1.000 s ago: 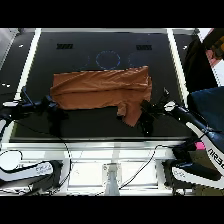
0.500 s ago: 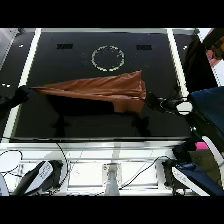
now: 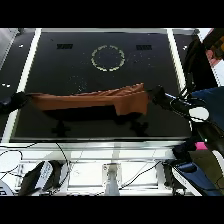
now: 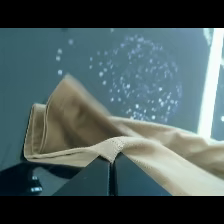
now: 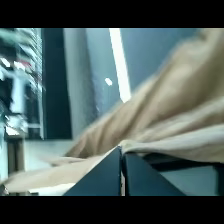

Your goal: Fold the clothes and pants, and hang the long-sleeved shirts on hangers.

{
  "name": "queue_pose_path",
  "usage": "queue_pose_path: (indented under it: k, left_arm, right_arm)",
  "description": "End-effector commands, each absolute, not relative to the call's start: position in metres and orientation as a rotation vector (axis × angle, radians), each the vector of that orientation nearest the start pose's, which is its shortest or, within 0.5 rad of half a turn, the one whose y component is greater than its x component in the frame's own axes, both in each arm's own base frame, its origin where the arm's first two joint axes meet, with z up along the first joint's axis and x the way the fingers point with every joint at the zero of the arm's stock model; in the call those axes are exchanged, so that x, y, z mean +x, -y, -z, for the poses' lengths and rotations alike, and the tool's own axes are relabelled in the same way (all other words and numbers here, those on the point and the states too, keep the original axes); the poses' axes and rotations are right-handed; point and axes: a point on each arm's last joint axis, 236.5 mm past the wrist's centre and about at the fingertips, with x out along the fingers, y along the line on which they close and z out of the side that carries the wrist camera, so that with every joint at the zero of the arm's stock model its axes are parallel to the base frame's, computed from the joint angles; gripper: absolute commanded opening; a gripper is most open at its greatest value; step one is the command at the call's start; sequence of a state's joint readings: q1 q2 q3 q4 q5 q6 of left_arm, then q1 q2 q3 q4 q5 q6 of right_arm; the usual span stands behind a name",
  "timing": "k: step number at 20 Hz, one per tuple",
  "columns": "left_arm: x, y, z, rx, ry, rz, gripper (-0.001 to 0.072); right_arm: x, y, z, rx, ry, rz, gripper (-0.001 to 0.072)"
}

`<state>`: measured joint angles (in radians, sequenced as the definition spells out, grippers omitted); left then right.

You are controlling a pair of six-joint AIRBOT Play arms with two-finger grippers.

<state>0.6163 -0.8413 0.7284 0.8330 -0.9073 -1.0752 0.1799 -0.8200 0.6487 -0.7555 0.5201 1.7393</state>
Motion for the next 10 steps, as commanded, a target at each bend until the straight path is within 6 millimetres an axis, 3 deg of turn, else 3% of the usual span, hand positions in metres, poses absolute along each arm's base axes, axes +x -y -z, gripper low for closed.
queue_pose_path:
  k: [1, 4, 8, 10]
  left_arm:
    - [0.331, -0.08, -0.05, -0.554, -0.757, -0.069, 0.0021]
    - [0.329, -0.087, -0.027, -0.589, -0.746, -0.125, 0.0021]
    - [0.348, -0.11, -0.042, -0.662, -0.597, -0.212, 0.0021]
    - [0.357, -0.122, -0.04, -0.722, -0.553, -0.255, 0.0021]
  right_arm:
    - [0.383, -0.165, -0.082, 0.947, -0.681, -0.22, 0.0012]
    - [0.412, -0.178, -0.058, 0.929, -0.66, -0.175, 0.0011]
    - [0.45, -0.189, -0.018, 0.904, -0.722, -0.124, 0.0012]
    - [0.467, -0.188, -0.003, 0.902, -0.732, -0.095, 0.0011]
